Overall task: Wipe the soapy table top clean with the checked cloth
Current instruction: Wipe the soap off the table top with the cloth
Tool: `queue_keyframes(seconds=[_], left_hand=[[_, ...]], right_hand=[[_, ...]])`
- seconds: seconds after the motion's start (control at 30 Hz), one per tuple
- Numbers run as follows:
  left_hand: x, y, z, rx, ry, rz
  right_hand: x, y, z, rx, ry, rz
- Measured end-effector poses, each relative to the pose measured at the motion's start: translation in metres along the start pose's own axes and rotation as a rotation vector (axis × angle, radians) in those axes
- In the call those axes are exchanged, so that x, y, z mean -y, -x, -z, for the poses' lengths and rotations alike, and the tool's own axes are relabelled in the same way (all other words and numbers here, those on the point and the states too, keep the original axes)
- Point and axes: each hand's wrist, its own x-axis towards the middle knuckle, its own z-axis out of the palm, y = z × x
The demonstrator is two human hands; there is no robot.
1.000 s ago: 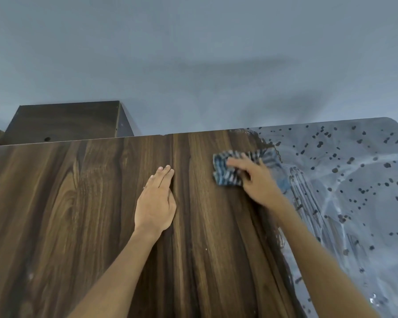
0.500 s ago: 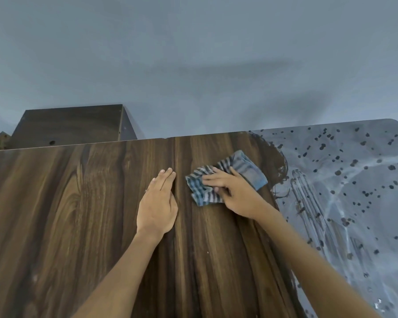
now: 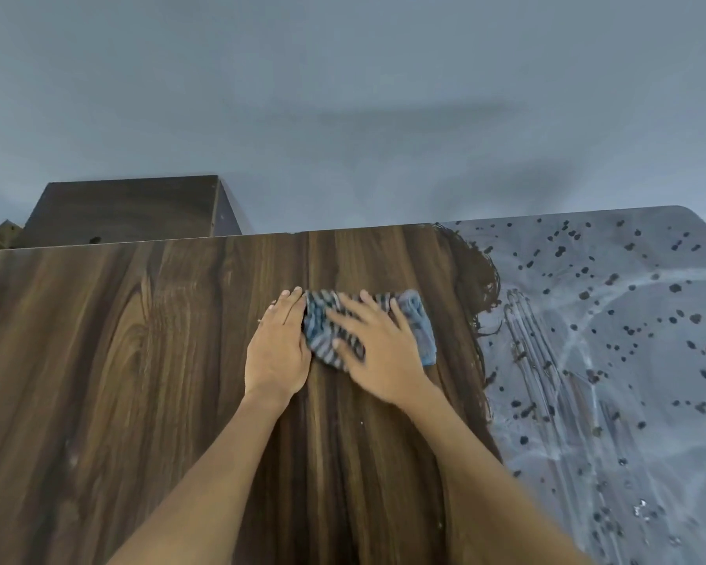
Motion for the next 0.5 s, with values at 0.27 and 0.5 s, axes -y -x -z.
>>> queue_keyframes(seconds=[0.27,0.5], left_hand=[[-0.008,0.033,-0.003,-0.049,-0.035,0.061],[-0.014,0.091,-0.004,0.002,-0.09,0.061]], right_hand=[[-0.068,0.047,0.044,-0.024,0.077,-0.403],[-0.005,0.049,0.012,0.12,0.224,-0.16]])
